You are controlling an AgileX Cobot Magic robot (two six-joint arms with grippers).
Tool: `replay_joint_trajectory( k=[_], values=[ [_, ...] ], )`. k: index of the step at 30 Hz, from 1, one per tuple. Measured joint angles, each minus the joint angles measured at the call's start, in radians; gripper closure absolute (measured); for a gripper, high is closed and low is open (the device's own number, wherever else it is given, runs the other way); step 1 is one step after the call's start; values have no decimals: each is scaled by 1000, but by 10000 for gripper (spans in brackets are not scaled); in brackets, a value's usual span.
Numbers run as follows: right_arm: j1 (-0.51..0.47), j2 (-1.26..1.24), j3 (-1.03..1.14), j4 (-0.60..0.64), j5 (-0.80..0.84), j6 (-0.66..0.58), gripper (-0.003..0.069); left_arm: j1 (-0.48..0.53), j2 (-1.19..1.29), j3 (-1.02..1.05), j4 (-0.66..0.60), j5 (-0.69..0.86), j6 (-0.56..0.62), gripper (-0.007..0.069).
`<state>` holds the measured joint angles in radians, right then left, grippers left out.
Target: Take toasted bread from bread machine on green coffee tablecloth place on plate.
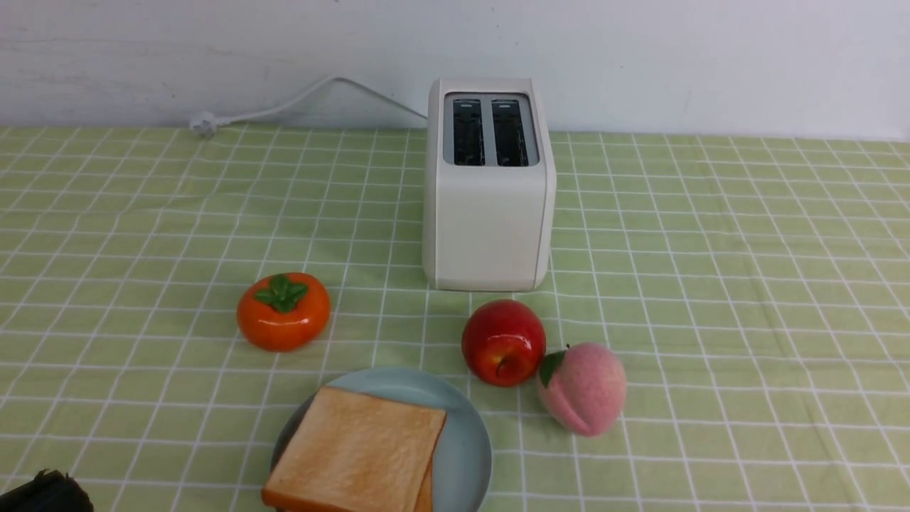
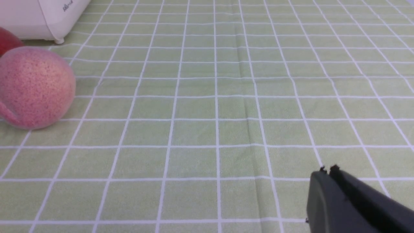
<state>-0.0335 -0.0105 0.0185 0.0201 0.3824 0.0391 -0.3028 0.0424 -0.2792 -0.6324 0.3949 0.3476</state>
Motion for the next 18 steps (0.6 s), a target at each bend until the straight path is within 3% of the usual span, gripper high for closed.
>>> replay_joint_trajectory(
  k=[6,10,14,18],
  values=[
    [0,0,0,0,0,0,655,13,-2,33,35,-40,-9,587],
    [0,0,0,0,0,0,650,110,-33,78,191,-47,-135,638],
    [0,0,0,0,0,0,645,231,-53,168,378,-53,-321,638],
    [0,0,0,0,0,0,640,276,-53,277,482,-50,-449,638]
  ],
)
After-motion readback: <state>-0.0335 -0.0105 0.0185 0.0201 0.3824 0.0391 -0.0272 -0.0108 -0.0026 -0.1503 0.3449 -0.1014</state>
